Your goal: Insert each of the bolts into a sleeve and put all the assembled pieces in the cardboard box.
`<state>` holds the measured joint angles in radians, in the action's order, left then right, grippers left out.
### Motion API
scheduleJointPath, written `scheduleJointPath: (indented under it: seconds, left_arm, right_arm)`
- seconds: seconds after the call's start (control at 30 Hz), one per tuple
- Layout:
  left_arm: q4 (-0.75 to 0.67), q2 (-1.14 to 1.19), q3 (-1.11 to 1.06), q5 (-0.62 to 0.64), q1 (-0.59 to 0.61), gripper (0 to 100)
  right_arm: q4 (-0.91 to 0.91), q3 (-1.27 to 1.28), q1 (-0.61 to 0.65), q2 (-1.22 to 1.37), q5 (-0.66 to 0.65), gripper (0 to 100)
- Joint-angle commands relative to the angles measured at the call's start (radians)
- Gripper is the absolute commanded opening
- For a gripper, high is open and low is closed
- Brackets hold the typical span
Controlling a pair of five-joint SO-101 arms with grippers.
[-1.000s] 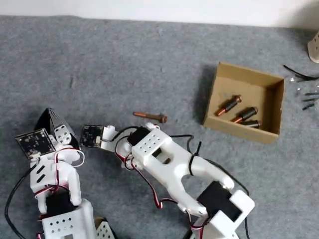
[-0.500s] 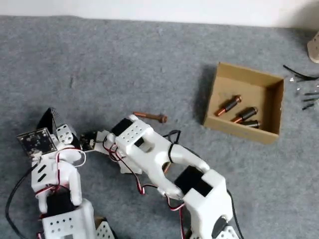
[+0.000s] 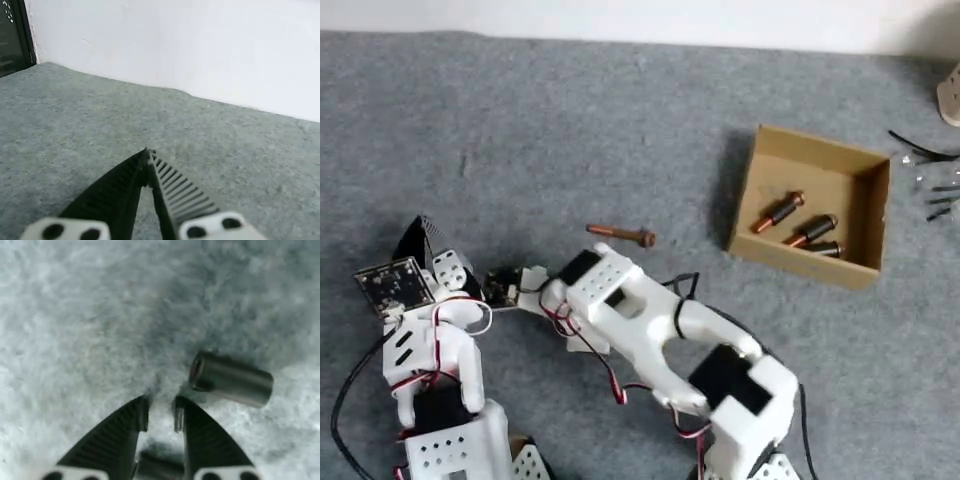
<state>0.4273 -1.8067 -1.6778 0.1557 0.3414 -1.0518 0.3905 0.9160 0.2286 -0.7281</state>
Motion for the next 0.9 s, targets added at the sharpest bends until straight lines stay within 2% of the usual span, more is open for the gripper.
scheduleJointPath:
  seconds: [0.0, 0.13, 0.3, 0.73, 0.87]
  left_arm:
    - [-0.018, -0.002, -0.018, 0.008, 0.012, 1]
    - [-0.021, -0.002, -0.018, 0.008, 0.012, 1]
    - [-0.021, -0.002, -0.018, 0.008, 0.013, 1]
    - [-0.021, -0.002, -0.018, 0.008, 0.013, 1]
    - [-0.021, -0.002, -0.018, 0.008, 0.013, 1]
  right_arm:
    - [0.068, 0.056, -0.031, -0.085, 0.037, 8.7]
    - [0.105, 0.101, -0.031, -0.133, 0.041, 8.7]
    - [0.107, 0.099, -0.028, -0.142, 0.147, 8.7]
    - [0.101, -0.008, -0.033, -0.143, 0.746, 8.7]
    - [0.064, -0.054, -0.038, -0.156, 0.835, 8.7]
